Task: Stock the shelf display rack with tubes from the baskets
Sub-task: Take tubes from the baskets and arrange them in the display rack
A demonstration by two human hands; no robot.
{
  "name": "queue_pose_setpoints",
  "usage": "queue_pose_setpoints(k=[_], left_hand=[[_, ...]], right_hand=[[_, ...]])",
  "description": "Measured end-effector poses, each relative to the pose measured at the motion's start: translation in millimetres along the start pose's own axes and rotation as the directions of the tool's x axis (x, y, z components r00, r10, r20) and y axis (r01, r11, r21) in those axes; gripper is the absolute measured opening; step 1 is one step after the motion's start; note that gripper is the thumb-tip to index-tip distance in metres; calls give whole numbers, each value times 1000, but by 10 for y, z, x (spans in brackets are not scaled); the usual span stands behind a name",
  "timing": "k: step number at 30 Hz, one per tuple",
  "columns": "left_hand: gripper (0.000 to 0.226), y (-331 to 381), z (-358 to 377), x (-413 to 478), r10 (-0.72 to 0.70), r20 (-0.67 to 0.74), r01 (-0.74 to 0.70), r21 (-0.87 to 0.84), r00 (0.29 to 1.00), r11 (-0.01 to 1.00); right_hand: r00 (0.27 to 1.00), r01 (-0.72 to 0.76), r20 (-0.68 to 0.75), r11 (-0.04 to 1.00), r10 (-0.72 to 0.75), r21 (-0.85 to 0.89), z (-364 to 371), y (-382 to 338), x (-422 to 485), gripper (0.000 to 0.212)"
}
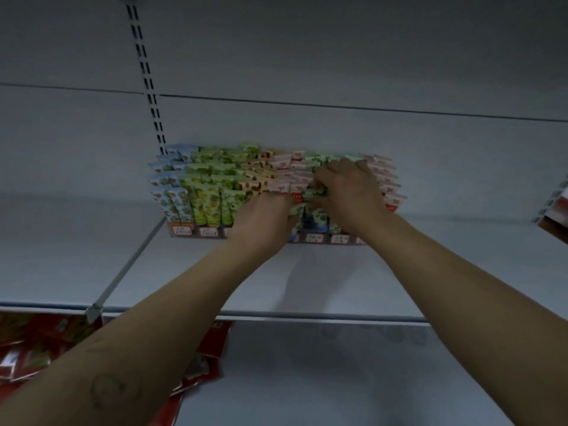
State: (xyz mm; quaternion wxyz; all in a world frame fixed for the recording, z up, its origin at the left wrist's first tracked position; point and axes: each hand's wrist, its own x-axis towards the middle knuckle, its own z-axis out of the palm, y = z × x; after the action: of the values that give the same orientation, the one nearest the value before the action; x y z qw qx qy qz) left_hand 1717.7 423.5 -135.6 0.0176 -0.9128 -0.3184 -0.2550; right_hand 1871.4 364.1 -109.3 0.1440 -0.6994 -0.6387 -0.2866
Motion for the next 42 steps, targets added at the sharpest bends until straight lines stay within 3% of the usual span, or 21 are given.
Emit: queue_pose_setpoints(k=[6, 14, 19, 22, 30, 36, 42], left_hand=[[23, 23, -62, 88, 23, -147, -32, -58, 989, 998], [31, -109, -9, 162, 165, -243, -130, 154, 956, 980], [43, -179, -47, 360, 238, -79, -230, 95, 968, 968], [43, -196, -96, 461, 263, 29, -264, 35, 964, 964], [33, -174, -118, 480, 344, 9, -343, 111, 939, 933], [39, -187, -164, 517, 312, 77, -320, 121, 947, 940], [40, -259, -170, 530, 302, 125, -318, 148, 945, 936]], right_hand=[[995, -20, 103, 996, 11, 84, -20, 26, 9, 21], [984, -55, 170, 998, 51, 16, -45, 39, 51, 19], [992, 8, 129, 1000, -4, -29, -149, -8, 98, 19], [989, -34, 144, 999, 35, -12, -166, -71, 152, 24], [947, -175, 260, 982, 187, -69, -114, -55, 299, 9], [931, -213, 298, 977, 209, -21, -126, -11, 327, 30], [895, -301, 355, 953, 269, 37, -139, 31, 376, 35]])
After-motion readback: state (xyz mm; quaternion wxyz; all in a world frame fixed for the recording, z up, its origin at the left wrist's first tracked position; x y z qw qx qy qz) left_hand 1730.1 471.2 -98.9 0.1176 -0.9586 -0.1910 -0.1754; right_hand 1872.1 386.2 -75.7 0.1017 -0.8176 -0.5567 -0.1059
